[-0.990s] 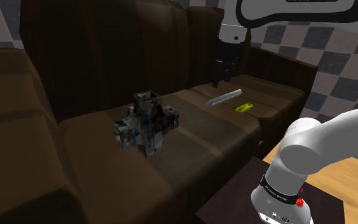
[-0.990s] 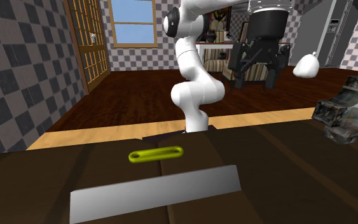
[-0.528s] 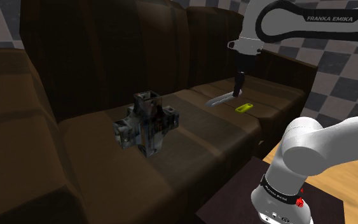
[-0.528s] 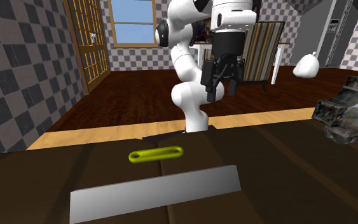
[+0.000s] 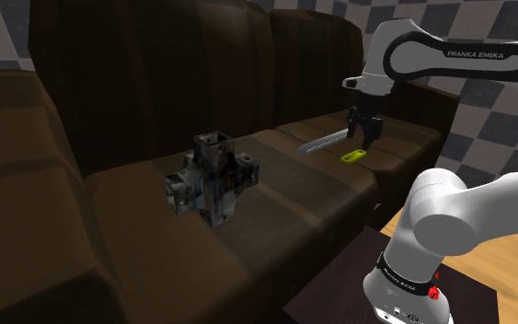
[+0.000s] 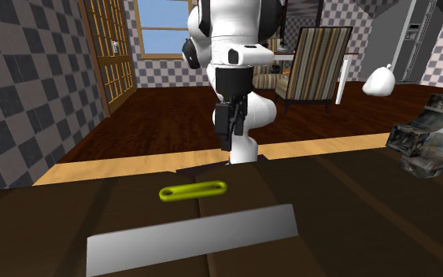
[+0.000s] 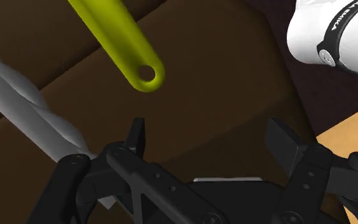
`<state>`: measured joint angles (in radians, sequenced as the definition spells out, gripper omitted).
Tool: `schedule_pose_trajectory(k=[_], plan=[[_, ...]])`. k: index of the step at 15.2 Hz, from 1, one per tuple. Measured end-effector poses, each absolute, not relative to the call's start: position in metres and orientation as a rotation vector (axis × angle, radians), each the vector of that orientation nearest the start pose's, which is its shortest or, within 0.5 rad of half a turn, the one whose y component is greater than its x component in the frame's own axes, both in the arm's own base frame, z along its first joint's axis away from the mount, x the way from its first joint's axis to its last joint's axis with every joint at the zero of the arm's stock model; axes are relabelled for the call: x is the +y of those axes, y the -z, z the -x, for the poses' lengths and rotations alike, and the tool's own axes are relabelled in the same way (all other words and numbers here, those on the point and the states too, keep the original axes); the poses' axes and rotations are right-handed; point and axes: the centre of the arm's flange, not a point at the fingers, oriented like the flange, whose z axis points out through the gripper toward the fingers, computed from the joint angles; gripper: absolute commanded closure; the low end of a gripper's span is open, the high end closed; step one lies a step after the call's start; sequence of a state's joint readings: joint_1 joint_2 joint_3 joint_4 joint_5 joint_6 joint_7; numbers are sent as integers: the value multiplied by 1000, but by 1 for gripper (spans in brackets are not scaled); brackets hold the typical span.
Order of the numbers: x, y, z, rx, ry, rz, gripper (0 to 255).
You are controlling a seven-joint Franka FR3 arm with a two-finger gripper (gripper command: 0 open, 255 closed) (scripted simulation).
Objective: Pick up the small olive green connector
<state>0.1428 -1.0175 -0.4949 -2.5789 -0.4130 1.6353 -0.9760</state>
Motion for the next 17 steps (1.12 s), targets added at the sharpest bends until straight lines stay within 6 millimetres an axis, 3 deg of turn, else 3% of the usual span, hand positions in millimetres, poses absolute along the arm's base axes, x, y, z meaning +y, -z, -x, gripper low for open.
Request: schedule_pose_trajectory(k=[4,8,16,17], plan=[[-208,-492,-251,-1661,11,2661,0],[-251,-469,-271,-1972,-6,2425,0],[-260,-425,-276,-2050,-13,2356,0],[-260,-422,-276,-2051,-13,2355,255]])
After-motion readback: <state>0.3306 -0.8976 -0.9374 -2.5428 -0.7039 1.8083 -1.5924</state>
